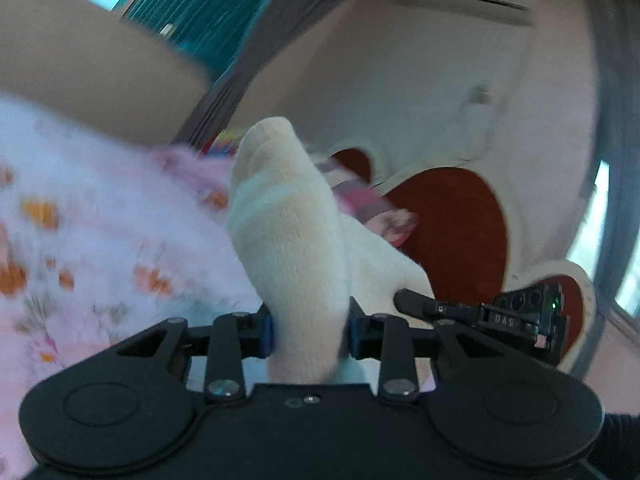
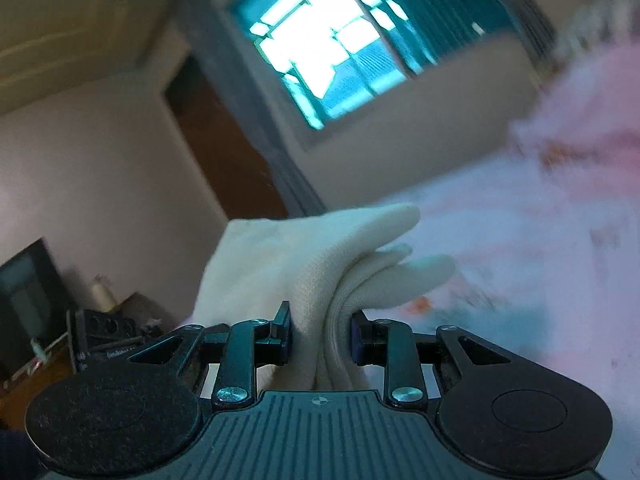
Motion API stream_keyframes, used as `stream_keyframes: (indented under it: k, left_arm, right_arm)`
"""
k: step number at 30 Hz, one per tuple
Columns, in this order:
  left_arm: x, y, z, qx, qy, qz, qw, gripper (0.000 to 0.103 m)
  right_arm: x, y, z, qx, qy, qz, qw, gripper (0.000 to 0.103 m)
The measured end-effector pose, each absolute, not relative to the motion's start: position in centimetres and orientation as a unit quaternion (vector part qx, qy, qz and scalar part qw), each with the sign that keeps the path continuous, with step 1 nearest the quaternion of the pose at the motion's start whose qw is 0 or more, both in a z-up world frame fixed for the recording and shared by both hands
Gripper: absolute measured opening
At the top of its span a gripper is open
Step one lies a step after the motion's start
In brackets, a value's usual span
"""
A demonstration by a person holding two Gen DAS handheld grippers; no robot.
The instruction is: Fold small clothes
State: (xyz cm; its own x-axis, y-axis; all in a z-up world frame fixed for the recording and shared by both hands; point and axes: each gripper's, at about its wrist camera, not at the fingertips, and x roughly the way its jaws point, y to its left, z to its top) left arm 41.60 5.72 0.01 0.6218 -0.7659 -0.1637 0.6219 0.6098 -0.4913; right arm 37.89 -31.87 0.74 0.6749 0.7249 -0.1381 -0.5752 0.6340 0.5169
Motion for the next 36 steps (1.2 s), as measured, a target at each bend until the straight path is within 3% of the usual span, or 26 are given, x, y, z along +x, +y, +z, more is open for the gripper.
stream_keyframes:
  k: [5,9,15,21,24,27,29,31,36]
  left_arm:
    - [31.7,7.6,6.2,-0.137,0.136,-0.404,0.894,0.030]
    - [29.9,8.6,6.5,-0.128,0.149,-0.396,0.897,0.031]
    - [35.0,10.7,1.2,-0.150,0.200,-0.359,0.899,0.031]
    - [45.2,12.1,-6.5,-0.178,0.276,-0.303,0.895,0.031]
    - [49.4,12.2,-10.0,-0.182,0.321,-0.277,0.887,0.037]
    - [50.2,13.7,-12.3,-0.234,0.351,-0.282,0.862,0.043]
    - [49.4,14.9,-12.2,-0.266,0.373,-0.295,0.838,0.050]
    - [47.1,15.8,-12.2,-0.272,0.386,-0.321,0.821,0.055]
    - [41.7,16.0,-12.8,-0.302,0.415,-0.341,0.788,0.052]
  right_arm:
    - [28.4,-29.1,6.0,0.186,0.116,0.402,0.889,0.027]
    - [26.1,-26.7,6.1,0.184,0.119,0.421,0.880,0.027]
    - [31.9,-23.1,1.4,0.210,0.184,0.416,0.865,0.027]
    - [44.0,-21.0,-5.8,0.244,0.270,0.369,0.855,0.028]
    - [49.2,-20.9,-9.6,0.263,0.317,0.341,0.845,0.028]
    - [51.3,-21.3,-13.2,0.272,0.365,0.321,0.831,0.044]
    - [50.8,-23.1,-13.4,0.313,0.370,0.320,0.814,0.050]
    - [48.9,-25.3,-13.0,0.335,0.368,0.319,0.806,0.070]
    - [41.9,-27.9,-13.7,0.336,0.411,0.354,0.770,0.069]
